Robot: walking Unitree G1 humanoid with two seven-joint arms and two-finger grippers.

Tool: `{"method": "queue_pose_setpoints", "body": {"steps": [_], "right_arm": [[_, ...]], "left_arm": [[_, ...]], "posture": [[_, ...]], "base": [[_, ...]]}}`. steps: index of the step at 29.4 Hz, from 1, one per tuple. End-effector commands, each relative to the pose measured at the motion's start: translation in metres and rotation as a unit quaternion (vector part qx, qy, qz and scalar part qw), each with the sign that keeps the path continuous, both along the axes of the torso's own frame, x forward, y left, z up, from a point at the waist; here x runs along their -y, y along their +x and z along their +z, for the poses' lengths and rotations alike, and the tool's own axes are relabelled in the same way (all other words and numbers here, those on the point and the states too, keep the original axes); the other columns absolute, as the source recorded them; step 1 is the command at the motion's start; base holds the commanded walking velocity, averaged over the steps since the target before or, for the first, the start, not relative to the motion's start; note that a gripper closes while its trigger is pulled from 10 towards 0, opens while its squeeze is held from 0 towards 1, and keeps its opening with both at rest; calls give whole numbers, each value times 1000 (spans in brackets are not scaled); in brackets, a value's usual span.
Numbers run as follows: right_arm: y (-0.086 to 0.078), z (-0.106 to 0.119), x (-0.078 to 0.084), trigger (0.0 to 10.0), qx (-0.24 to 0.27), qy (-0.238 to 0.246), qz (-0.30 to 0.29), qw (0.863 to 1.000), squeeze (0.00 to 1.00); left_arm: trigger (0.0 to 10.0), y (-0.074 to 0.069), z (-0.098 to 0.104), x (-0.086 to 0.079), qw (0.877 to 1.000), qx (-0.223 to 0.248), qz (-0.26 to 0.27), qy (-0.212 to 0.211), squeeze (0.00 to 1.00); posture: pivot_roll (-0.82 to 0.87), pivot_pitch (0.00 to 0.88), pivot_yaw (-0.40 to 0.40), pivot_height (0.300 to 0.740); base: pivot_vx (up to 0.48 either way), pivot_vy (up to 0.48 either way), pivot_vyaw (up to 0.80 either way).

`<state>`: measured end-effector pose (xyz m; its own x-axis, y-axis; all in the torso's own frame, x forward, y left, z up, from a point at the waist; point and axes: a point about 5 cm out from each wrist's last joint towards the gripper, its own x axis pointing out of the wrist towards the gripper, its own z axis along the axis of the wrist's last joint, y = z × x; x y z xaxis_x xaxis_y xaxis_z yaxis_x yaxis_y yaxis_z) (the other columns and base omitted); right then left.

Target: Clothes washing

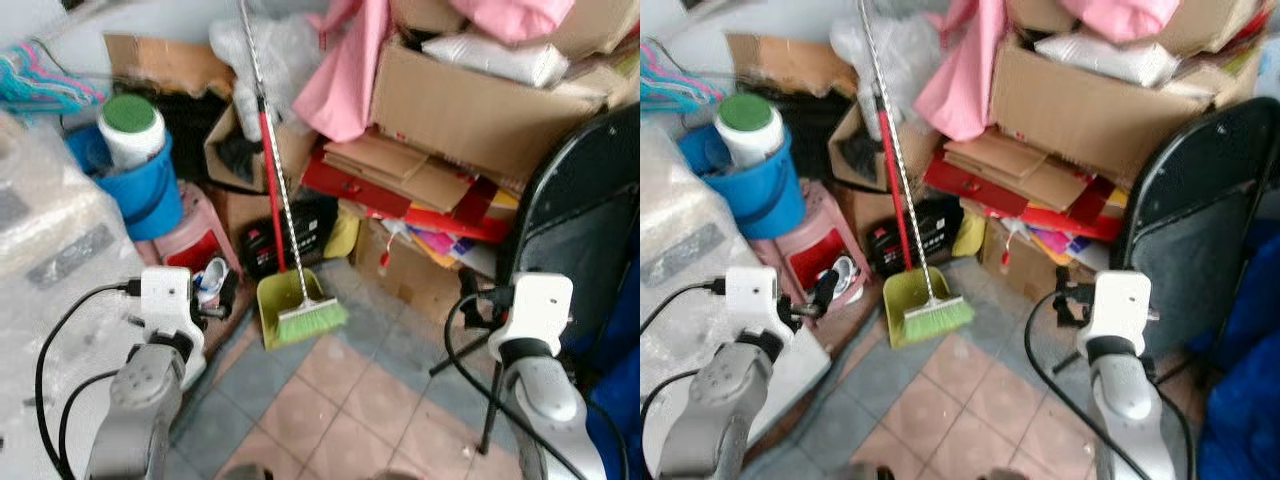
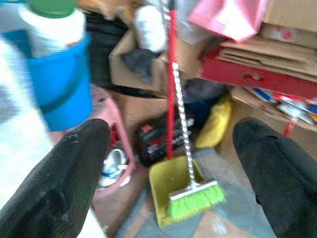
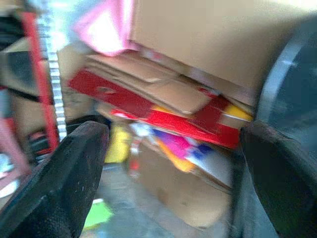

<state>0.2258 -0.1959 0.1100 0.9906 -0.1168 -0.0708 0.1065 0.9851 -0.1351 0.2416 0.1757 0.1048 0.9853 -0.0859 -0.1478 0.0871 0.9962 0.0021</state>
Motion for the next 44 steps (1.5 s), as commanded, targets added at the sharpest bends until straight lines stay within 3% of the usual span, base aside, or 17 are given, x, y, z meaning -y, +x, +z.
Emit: {"method": "queue_pose_setpoints", "body": {"steps": [1,8,14,16,20,24,28,32,35,37,39,42,43,44], "right_arm": [[2,5,-1,10000,10,1,3,1000,0],[10,10,1,10000,19,-7,6,1000,0],[11,13,0,10000,23,-28,17,999,0],[9,14,6,10000,22,-35,9,999,0],[-3,8,30,10000,-1,-65,-8,998,0],[2,5,39,10000,-6,-62,-30,998,0],[11,7,32,10000,2,-45,-19,999,0],[18,5,22,10000,-5,-63,-13,998,0],[18,4,17,10000,10,-23,-26,999,0],[13,-4,20,10000,-10,-31,-21,999,0],[4,-5,23,10000,-4,-22,-7,1000,0],[-3,-11,28,10000,-18,-54,2,998,0],[-6,-15,30,10000,-26,-63,-2,998,0],[-8,-17,31,10000,-30,-66,-5,997,0]], "left_arm": [[10000,-3,2,-5,1000,-5,11,5,0],[10000,-4,8,-5,1000,-4,26,-13,0],[10000,-21,-5,-2,998,-38,36,-31,0],[10000,-25,-8,-1,998,-44,33,-28,0],[10000,-36,-18,-25,995,-69,66,-10,0],[10000,-33,-19,-23,996,-71,55,-11,0],[10000,-29,-19,-20,997,-70,41,9,0],[10000,-28,-17,-12,997,-74,28,-6,0],[10000,-31,-15,-16,997,-57,49,18,0],[10000,-36,-26,-20,996,-76,52,9,0],[10000,-40,-26,-22,997,-66,39,33,0],[10000,-44,-30,-30,995,-67,54,57,0],[10000,-45,-32,-34,993,-64,56,77,1000],[10000,-45,-33,-36,992,-61,57,91,1000]], "posture": [[-102,0,34,740],[-84,0,21,740],[-88,0,17,740],[-85,0,14,740],[-85,0,3,740],[-76,0,-1,740],[-76,0,11,740],[-77,0,9,740],[-81,0,11,740],[-82,0,12,740],[-85,0,13,740],[-82,0,14,740],[-80,0,12,740],[-80,0,12,740]], "base": [[0,0,800],[0,0,800],[0,0,800],[0,0,800],[0,0,723],[0,0,0],[0,0,0],[0,0,0],[0,0,0],[0,0,0],[0,0,0],[0,0,0],[0,0,0],[0,0,0]]}}
